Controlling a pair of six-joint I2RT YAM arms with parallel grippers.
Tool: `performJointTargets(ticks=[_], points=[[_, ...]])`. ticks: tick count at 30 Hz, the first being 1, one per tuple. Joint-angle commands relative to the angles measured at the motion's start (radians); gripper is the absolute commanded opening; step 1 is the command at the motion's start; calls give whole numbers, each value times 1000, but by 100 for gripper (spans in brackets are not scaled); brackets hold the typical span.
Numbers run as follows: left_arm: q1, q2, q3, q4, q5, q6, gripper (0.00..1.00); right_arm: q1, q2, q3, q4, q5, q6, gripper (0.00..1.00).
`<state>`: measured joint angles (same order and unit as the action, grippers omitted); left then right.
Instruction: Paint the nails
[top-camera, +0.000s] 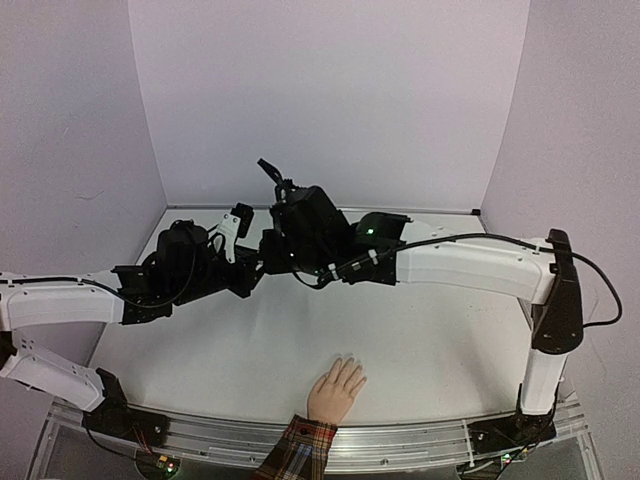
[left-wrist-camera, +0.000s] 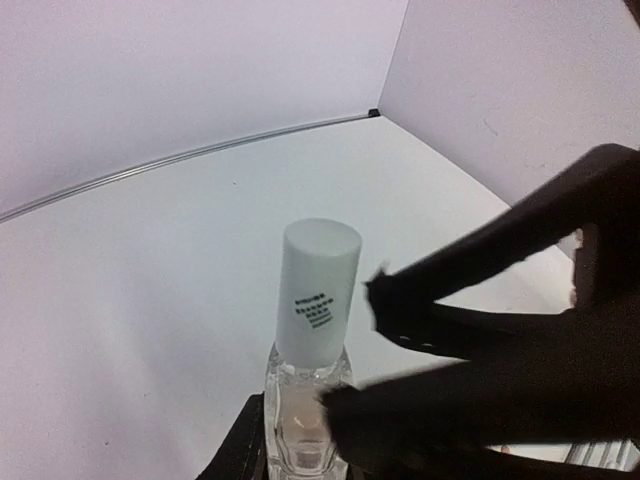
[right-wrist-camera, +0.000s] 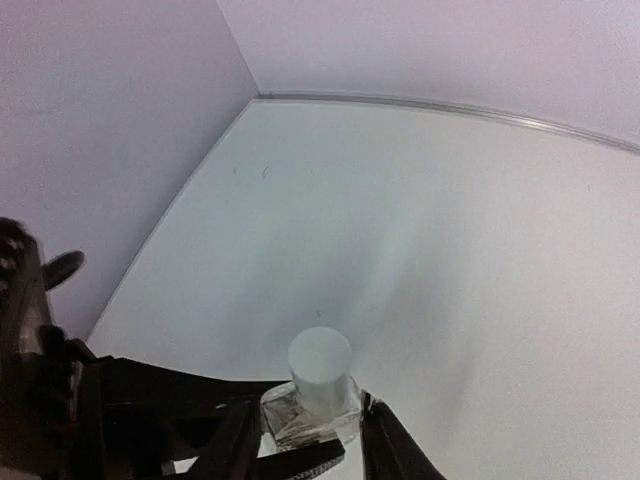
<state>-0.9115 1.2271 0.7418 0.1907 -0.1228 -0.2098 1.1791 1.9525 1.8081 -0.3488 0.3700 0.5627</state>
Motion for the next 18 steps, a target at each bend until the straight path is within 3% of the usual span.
performJointTargets(ticks=[1,2,4,9,13,18], points=[[16,-78,2,58,47,-14,0,-22,-144,-41,-48,-200,-97,57],[16,-89,-7,50,82,-18,0,-44,-158,-50,-45,-310,-159,63],[17,-119,-30,43,189,-23,0,-86,-194,-71,-45,-521,-291,68],[19,-192,-83,126,492,-26,0,-159,-250,-141,-45,-1037,-508,72],[20,-227,-95,201,685,-23,0,-192,-247,-130,-44,-1186,-577,68],[20,-225,-79,239,803,-29,0,-201,-215,-59,-44,-1349,-583,54]])
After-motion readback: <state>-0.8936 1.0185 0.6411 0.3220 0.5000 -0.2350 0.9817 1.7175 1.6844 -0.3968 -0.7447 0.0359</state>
